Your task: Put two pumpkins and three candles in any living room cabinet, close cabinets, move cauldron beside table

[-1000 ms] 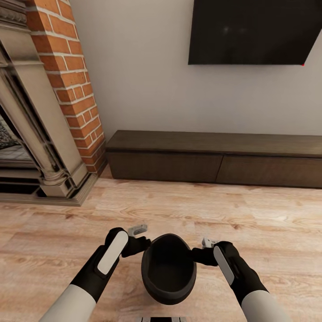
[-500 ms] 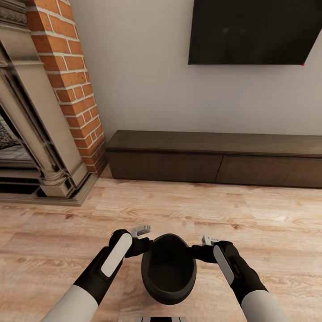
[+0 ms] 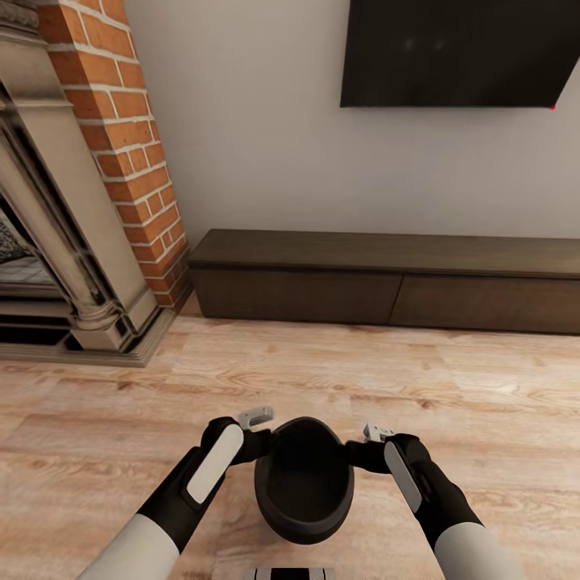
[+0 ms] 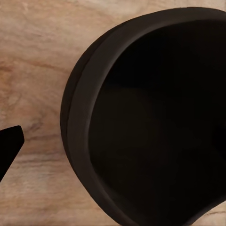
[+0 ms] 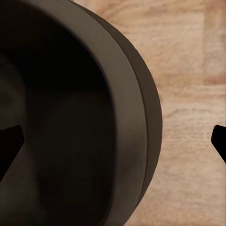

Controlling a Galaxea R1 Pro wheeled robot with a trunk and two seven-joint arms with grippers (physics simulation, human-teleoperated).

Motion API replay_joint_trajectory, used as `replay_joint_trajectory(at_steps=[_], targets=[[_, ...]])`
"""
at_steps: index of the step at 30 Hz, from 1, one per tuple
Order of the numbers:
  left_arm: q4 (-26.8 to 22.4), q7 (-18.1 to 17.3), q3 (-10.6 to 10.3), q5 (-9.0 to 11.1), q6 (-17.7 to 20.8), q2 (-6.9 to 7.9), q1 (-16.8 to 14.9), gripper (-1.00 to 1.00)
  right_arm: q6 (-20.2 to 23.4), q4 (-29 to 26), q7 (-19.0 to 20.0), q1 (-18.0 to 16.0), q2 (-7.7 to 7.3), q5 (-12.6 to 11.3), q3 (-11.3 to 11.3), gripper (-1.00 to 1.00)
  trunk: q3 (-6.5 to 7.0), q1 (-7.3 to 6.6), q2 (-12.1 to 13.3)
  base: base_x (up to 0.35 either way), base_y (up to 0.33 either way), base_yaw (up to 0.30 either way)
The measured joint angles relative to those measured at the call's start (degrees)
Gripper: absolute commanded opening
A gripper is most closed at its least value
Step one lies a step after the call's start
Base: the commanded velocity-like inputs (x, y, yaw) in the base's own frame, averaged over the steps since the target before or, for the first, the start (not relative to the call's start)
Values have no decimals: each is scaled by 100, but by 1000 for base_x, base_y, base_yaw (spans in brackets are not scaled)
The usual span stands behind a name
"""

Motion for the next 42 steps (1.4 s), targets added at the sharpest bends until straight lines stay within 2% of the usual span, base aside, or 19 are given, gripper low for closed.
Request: replay_joint_trajectory(at_steps=[8,13,20,26,31,37,42], targets=[[45,-5,-58,-3,-46,-45,0,100,-7,-11,7,0,0,-10,0,100,-177,21,-11,0,0,0],[162,-4,-89,-12,-161,-94,-8,100,-8,-10,7,0,0,-12,5,100,-178,20,-11,0,0,0],[178,-3,-95,-14,-215,-101,-9,100,-8,-17,8,0,0,-11,4,100,-333,39,-20,0,0,0],[190,2,-95,-26,-231,-98,-9,100,-8,-18,8,0,0,-11,6,100,-355,41,-22,0,0,0],[325,3,-94,-35,-471,-96,-9,100,-8,-19,8,0,0,-12,9,100,-444,51,-27,0,0,0],[378,3,-87,-325,-564,-98,-9,100,-8,-16,8,0,0,-12,11,100,-444,51,-27,0,0,0],[381,3,-85,-387,-576,-99,-9,100,-8,-11,8,0,0,-12,17,100,-444,51,-27,0,0,0]])
